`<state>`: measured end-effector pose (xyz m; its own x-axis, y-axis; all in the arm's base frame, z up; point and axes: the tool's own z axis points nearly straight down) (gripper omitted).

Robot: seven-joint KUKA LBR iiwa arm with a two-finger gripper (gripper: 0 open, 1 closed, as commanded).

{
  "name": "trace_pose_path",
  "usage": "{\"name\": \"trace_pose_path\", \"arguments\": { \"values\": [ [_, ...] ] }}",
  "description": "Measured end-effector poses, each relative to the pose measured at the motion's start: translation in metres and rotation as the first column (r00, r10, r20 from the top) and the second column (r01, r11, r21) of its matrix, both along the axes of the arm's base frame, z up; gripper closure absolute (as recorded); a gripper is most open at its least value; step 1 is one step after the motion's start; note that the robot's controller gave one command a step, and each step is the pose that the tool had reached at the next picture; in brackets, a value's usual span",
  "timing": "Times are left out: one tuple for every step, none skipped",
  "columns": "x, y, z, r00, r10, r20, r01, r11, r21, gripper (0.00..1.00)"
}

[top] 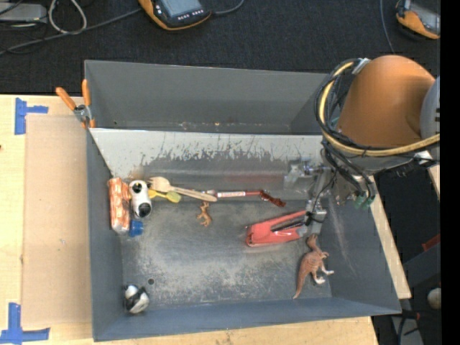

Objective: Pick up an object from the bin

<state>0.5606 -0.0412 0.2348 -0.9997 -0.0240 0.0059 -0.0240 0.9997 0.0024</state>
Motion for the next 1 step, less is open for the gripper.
{"name": "trace_pose_path", "arguments": {
  "values": [
    [-0.0001, -0.0106, -0.0256, 1.000, 0.024, 0.010, -0.024, 1.000, -0.002, 0.00]
  ]
}}
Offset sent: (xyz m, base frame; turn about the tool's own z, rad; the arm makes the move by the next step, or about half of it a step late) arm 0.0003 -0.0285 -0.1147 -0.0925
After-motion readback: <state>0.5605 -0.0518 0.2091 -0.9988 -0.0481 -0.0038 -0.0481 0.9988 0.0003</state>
